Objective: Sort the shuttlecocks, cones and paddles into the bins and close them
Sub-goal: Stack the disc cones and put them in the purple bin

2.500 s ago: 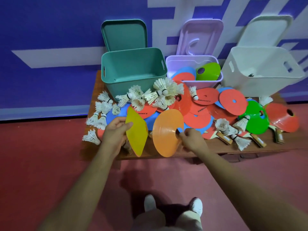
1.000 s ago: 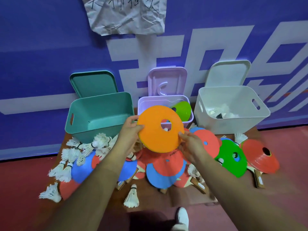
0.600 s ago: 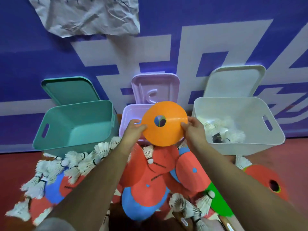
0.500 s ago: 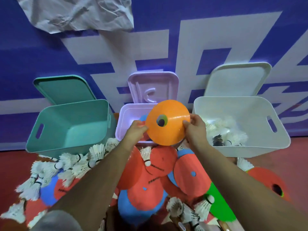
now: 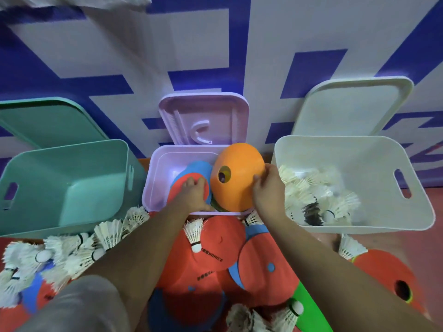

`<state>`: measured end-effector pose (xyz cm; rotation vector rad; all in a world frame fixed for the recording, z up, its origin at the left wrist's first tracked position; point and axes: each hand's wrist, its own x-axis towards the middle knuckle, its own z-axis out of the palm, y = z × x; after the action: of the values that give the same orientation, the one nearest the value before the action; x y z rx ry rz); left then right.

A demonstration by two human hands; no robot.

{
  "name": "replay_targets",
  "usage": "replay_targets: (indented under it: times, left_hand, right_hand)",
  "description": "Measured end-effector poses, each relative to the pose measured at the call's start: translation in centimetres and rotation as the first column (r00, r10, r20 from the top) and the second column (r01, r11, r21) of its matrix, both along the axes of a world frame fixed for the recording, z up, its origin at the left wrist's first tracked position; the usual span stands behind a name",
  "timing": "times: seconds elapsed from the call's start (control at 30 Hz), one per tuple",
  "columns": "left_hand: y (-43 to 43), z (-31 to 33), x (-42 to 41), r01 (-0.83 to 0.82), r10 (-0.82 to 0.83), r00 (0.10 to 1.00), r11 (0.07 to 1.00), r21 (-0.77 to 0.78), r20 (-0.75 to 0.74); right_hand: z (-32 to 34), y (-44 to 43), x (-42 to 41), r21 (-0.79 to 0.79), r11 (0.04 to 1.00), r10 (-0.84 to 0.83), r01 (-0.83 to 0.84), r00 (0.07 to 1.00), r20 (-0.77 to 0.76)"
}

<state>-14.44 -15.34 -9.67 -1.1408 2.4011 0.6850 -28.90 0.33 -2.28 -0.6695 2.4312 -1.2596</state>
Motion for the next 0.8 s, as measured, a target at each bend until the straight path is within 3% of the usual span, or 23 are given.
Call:
replay_targets:
  times: [0.13,0.37,0.6,0.67,0.8]
  left_hand:
    - [-0.7,-1.4,-0.3,0.122,-0.121,0.993,0.971,-0.208,0.016]
    - [-1.7,-2.3,0.6,0.057,-0.051,0.997,0.992,-0.111,0.053]
    - [-0.7,-1.9,-1.0,0.120,-0.090,0.986,0.968,-0.218,0.142]
    - [-1.2,-1.3,-0.9,0.064,-0.054,0.996,0.984,-0.166,0.065]
    - [-3.4,0.0,1.6,-0.197,0.199,0.973,0.980,0.031,-0.118]
  right_hand:
    - [-0.8,0.1,0.0,-0.002,0.998,0.062,-0.062,0.997,-0.049]
    - [-0.6,-0.3,0.6,-0.030,1.000,0.000,-0.002,0.999,-0.038]
    - [-1.2,0.1,0.9,0.005,1.000,0.005,-0.005,0.999,-0.042]
    - [-1.2,0.1,0.8,-0.001,1.000,-0.007,0.007,0.999,-0.034]
    - [-0.8,0.1,1.2,0.002,1.000,-0.008,0.008,1.000,0.024]
